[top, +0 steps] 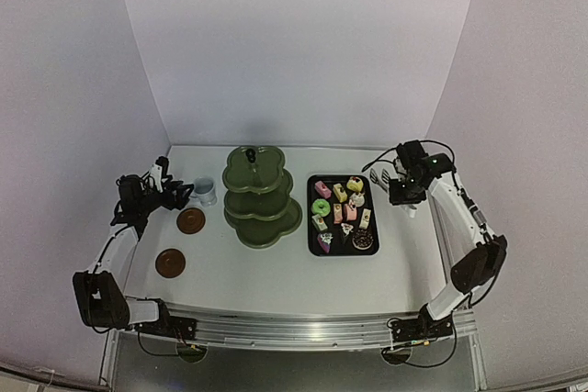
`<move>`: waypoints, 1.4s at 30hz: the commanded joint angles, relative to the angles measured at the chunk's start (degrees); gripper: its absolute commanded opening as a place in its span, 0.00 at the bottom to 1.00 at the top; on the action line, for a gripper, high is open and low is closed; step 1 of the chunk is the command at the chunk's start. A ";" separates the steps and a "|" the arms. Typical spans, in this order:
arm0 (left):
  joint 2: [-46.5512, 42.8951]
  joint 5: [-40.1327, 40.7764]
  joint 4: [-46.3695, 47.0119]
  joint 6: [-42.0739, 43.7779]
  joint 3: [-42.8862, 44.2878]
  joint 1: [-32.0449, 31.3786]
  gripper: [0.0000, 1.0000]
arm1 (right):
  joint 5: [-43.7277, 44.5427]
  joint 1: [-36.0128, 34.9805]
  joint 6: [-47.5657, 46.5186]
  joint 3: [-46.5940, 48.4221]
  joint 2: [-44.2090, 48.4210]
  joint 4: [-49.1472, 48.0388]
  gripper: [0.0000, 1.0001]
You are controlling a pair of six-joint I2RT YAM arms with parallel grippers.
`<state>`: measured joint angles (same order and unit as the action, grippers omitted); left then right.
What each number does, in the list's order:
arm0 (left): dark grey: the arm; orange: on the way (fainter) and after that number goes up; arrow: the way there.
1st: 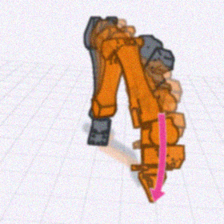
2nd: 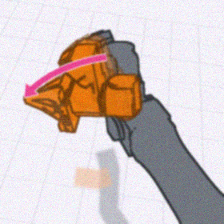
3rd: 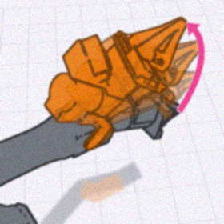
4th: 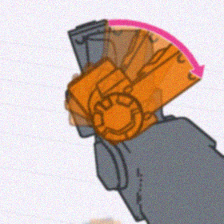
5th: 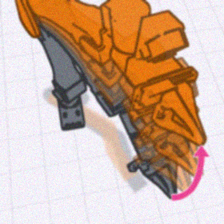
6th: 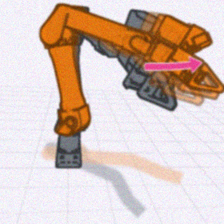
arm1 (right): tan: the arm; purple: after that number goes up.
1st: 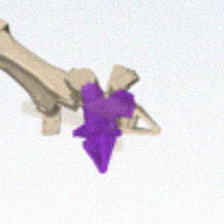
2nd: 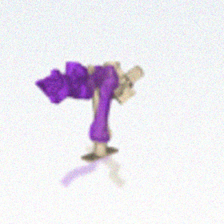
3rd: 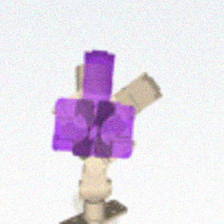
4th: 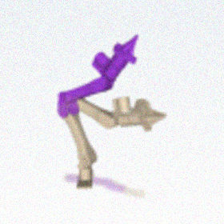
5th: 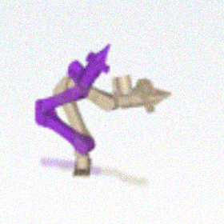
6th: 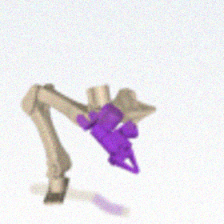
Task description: Serve the afternoon tea
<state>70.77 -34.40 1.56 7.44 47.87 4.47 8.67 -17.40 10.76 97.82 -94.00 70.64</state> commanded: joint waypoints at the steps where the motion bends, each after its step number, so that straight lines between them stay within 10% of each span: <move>1: -3.33 -1.48 1.38 -0.01 -1.50 -0.43 0.99 | -0.14 -3.37 11.51 -5.16 3.66 2.12 0.37; 42: -12.49 -3.78 -0.73 3.91 -9.21 -0.73 0.99 | 0.98 -14.28 24.22 -14.31 -1.12 -0.89 0.42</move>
<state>58.78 -37.87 1.00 9.98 39.38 4.01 8.63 -31.25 33.63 84.19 -94.55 69.95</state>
